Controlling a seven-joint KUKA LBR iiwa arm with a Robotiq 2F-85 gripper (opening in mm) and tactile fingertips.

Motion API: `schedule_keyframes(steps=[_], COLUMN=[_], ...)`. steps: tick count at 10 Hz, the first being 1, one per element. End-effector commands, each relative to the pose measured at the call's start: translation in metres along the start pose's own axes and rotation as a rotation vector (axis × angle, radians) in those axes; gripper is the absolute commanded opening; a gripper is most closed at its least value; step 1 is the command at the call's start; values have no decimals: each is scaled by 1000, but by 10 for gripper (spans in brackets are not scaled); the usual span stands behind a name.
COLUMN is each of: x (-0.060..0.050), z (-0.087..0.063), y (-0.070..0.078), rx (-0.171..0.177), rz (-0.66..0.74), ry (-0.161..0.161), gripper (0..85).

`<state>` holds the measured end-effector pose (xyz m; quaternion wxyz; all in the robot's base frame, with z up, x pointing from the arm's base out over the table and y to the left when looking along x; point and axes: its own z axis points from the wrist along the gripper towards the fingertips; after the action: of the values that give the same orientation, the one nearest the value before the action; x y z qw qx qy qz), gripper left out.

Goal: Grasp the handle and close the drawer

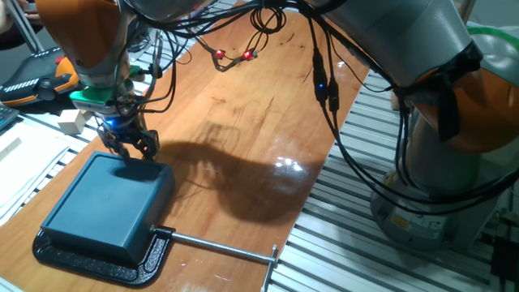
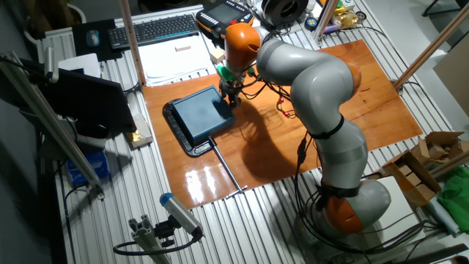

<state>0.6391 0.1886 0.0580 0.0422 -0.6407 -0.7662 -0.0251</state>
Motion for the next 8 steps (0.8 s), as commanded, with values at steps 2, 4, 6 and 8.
schedule_keyframes(steps=[2, 4, 6, 8], x=[-4, -15, -29, -46], z=[-3, -13, -29, -54], y=[2, 6, 6, 3], rx=[0, 5, 8, 20], rz=[4, -5, -30, -71], ry=[-5, -12, -26, -50], gripper=[850, 850, 793, 667])
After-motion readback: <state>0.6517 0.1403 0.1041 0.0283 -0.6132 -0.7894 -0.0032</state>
